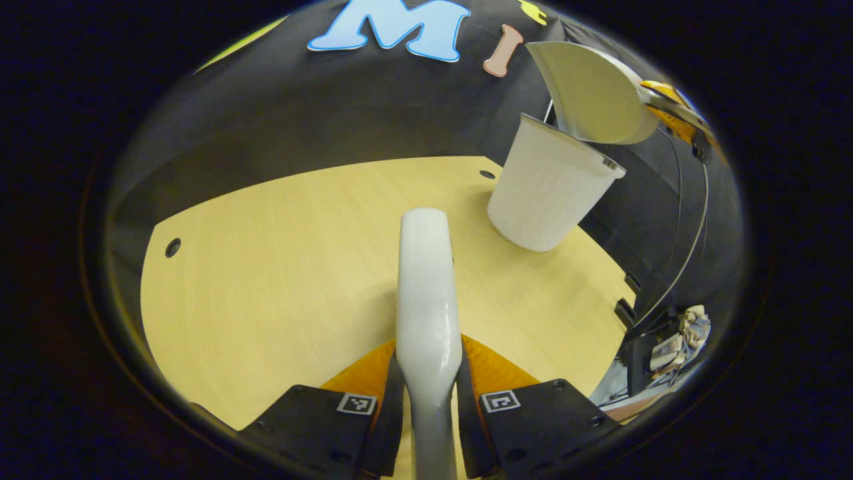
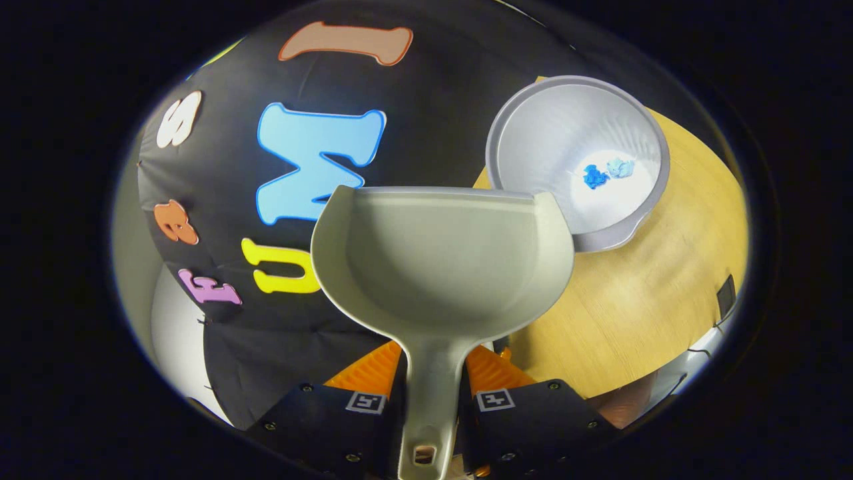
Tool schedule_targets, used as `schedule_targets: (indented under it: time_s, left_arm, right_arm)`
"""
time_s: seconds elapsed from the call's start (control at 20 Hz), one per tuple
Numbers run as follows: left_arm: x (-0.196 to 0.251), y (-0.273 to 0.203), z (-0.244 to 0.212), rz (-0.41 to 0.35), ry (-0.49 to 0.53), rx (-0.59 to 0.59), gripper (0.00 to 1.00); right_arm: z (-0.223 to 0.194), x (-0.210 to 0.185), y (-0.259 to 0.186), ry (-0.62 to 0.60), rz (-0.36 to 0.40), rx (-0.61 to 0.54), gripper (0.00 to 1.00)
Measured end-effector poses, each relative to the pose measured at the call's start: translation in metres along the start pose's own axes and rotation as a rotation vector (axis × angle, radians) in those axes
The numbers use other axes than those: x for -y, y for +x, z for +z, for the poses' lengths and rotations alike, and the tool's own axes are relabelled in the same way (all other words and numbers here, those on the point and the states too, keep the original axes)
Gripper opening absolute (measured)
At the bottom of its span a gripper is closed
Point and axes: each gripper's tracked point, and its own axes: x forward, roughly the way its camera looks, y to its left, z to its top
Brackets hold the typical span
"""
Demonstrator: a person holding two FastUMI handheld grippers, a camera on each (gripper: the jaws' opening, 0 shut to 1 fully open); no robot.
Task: Pick up the small broom and dustpan from the desktop, sweep the trash into the dustpan with the broom, and then empty the trash into the garbage bin.
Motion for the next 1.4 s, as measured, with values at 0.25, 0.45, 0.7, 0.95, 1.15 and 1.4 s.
schedule_targets:
  time_s: [0.25, 0.45, 0.7, 0.95, 1.15, 1.4]
  left_arm:
    - [-0.028, -0.022, -0.012, 0.075, -0.036, 0.032, 0.43]
    - [-0.047, -0.040, -0.023, 0.118, -0.056, 0.036, 0.45]
    - [-0.070, -0.057, -0.042, 0.159, -0.083, 0.024, 0.43]
    - [-0.092, -0.064, -0.058, 0.199, -0.126, 0.011, 0.43]
    - [-0.106, -0.063, -0.069, 0.232, -0.146, 0.002, 0.43]
    - [-0.115, -0.056, -0.081, 0.272, -0.197, -0.019, 0.45]
  right_arm:
    - [-0.055, -0.013, 0.016, -0.114, 0.000, -0.079, 0.35]
    - [-0.086, -0.003, 0.036, -0.195, -0.042, -0.123, 0.35]
    - [-0.109, 0.029, 0.069, -0.296, -0.128, -0.153, 0.35]
    - [-0.122, 0.090, 0.108, -0.397, -0.271, -0.152, 0.35]
    - [-0.126, 0.145, 0.135, -0.511, -0.404, -0.133, 0.35]
    - [-0.126, 0.202, 0.157, -0.722, -0.549, -0.056, 0.31]
